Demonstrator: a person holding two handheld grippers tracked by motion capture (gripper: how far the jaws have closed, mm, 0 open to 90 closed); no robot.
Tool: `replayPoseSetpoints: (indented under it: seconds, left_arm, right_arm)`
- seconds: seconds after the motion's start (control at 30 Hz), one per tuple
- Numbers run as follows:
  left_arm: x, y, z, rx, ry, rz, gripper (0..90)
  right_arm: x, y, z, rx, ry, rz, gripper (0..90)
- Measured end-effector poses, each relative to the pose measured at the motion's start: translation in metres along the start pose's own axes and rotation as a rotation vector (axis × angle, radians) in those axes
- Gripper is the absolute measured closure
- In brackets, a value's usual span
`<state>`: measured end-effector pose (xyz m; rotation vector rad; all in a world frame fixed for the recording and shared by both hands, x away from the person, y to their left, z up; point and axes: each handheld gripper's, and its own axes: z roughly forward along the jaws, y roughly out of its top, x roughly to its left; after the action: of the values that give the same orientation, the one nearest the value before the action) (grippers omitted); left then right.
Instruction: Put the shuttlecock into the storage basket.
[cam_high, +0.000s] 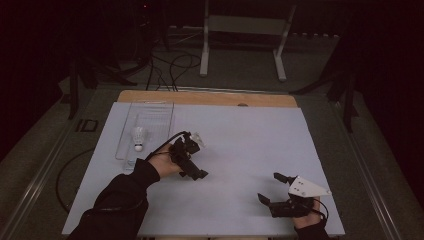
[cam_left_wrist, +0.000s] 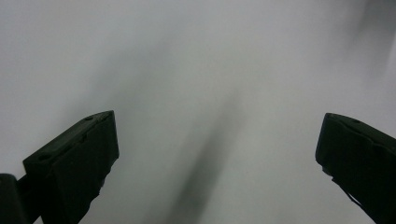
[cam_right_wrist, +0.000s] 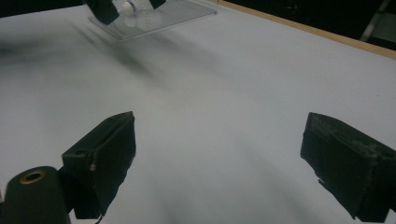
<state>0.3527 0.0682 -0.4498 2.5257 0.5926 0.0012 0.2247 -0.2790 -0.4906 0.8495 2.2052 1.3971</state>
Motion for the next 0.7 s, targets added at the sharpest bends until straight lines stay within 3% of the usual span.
replayPoseSetpoints:
  seconds: [0.37, 0.7]
  left_arm:
    - [-0.009, -0.018, 0.006, -0.034, -0.03, 0.009, 0.1]
    - [-0.011, -0.041, 0.005, -0.08, -0.035, -0.017, 0.1]
  right_arm:
    - [0.001, 0.0, 0.0, 0.002, 0.002, -0.005, 10.4]
    - [0.001, 0.0, 0.0, 0.001, 0.0, -0.006, 10.4]
